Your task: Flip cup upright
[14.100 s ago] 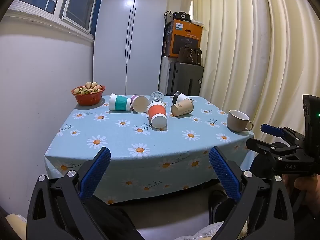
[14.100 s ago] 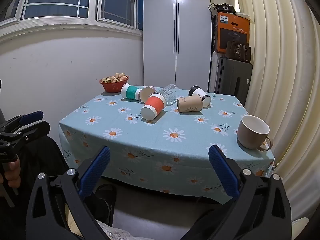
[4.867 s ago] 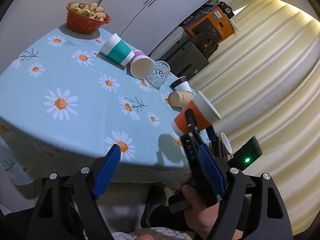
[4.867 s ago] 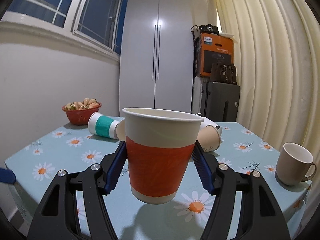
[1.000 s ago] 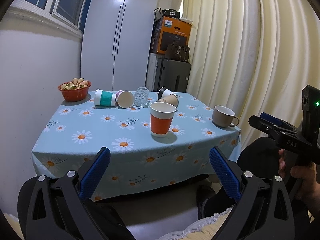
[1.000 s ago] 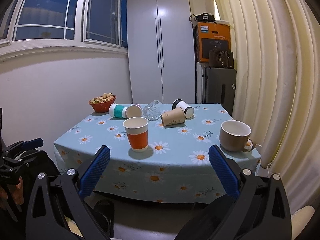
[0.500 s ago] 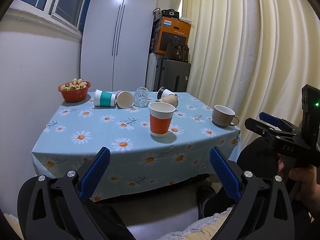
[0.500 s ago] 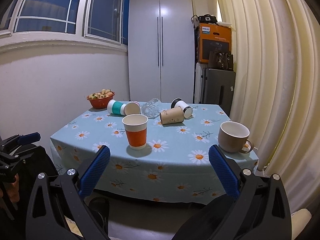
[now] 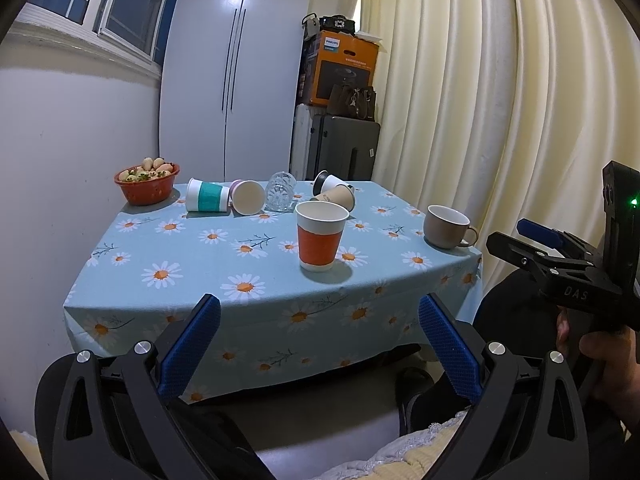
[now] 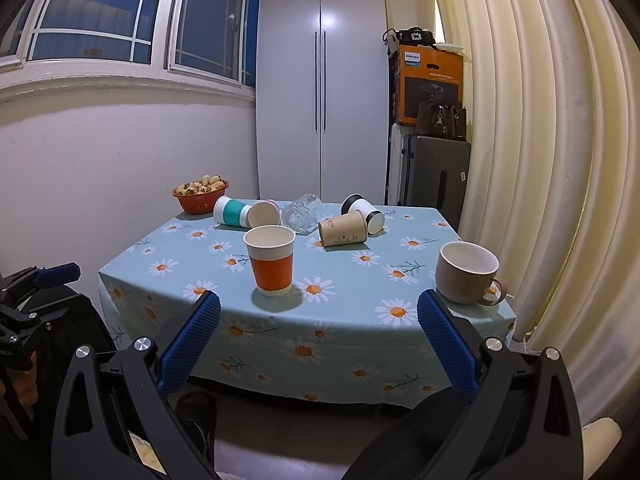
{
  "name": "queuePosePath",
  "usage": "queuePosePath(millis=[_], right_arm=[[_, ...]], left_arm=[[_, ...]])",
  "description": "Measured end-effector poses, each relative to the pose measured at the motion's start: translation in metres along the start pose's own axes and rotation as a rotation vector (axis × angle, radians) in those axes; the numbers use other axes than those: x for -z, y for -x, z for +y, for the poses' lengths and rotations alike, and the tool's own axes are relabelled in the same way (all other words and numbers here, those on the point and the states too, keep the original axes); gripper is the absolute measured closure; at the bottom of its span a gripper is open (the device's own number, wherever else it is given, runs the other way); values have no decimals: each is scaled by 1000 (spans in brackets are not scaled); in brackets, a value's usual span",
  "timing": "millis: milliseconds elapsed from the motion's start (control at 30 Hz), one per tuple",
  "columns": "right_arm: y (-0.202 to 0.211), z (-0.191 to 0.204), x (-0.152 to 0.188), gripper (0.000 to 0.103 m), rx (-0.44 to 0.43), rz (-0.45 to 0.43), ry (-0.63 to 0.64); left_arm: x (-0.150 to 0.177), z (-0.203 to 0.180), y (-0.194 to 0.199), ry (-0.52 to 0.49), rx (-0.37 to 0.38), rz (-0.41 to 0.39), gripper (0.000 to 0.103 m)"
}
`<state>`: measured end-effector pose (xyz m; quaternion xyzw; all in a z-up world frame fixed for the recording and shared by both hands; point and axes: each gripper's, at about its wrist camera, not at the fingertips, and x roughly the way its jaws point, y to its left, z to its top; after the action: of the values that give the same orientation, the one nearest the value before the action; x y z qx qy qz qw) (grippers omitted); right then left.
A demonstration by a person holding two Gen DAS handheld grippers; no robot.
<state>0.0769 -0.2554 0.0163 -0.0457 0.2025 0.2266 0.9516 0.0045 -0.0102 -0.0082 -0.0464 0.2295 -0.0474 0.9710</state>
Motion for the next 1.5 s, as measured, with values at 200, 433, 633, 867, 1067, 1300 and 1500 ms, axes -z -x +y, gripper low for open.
queuePosePath(millis=[200, 433, 633, 867, 1067, 1300, 1500], right_arm=[[0, 0, 1, 5, 2, 1, 3], [0, 0, 0, 5, 1, 4, 11], [-1, 0, 0, 5, 2, 7, 13], [-2, -1, 2, 5, 3, 7, 19], [-3, -1, 3, 5, 0, 10, 22], [-3, -1, 3, 5, 2, 15, 28], [-3, -1, 3, 5, -2, 10, 28]], left_arm=[[0, 0, 0, -1, 1, -1, 6], [0, 0, 0, 1, 0, -1, 6], [0, 0, 0, 0, -1, -2, 6], [0, 0, 0, 0, 1, 0, 6], [0, 0, 0, -1, 2, -1, 6], [0, 0, 1, 2, 3, -2, 6], [-1, -1, 1, -1, 2, -1, 6]])
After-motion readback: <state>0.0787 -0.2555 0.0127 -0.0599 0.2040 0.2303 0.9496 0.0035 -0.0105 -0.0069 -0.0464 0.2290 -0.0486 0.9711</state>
